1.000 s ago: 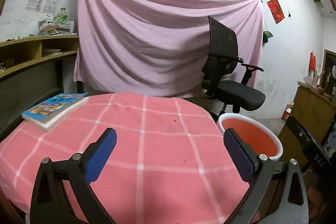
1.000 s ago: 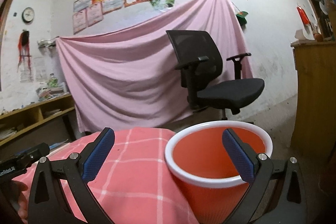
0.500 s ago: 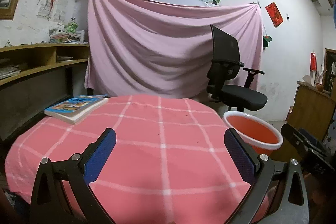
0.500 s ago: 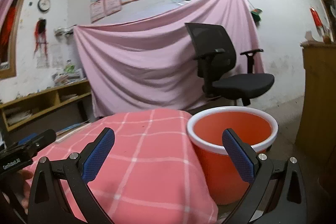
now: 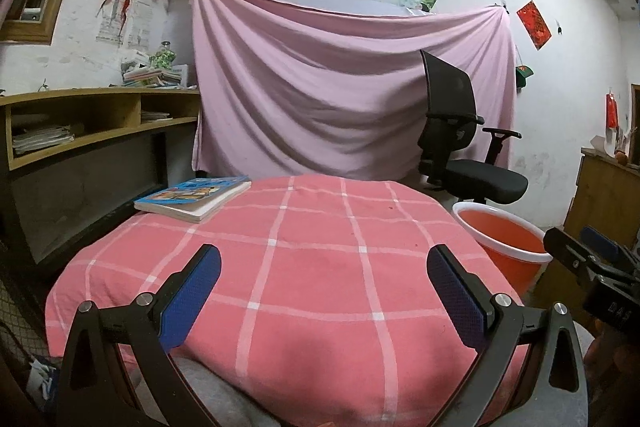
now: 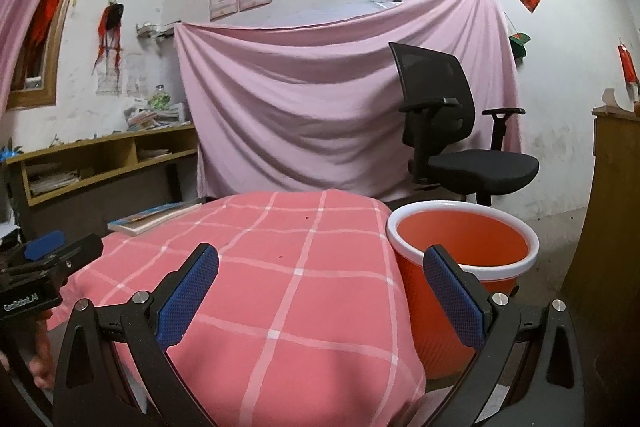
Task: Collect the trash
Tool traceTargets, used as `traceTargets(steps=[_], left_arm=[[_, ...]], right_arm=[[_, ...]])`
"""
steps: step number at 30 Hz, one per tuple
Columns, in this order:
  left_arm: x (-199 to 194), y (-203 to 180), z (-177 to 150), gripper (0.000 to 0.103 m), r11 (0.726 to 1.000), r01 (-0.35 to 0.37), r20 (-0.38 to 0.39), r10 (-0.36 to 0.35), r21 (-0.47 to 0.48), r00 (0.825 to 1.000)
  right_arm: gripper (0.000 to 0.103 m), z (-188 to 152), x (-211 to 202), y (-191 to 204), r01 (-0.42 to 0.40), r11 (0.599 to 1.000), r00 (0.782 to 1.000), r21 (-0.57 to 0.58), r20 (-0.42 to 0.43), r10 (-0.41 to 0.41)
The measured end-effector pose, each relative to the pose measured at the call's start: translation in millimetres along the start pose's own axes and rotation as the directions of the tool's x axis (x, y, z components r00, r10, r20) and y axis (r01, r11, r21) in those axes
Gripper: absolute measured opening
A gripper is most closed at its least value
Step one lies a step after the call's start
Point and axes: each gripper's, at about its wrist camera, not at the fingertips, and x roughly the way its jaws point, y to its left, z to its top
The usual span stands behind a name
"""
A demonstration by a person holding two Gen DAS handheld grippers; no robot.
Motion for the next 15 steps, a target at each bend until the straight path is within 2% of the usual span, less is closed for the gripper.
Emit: traceTargets(steps=[15], left_arm=[[-4.1,3.3,-2.2,0.101,1.0,0.002,0.014,-0.003,0.001,1.0]], right_arm=[[0.103,-1.4,-6.7,3.0,0.008,1.0,1.0,-0.003,0.007,-0.008]])
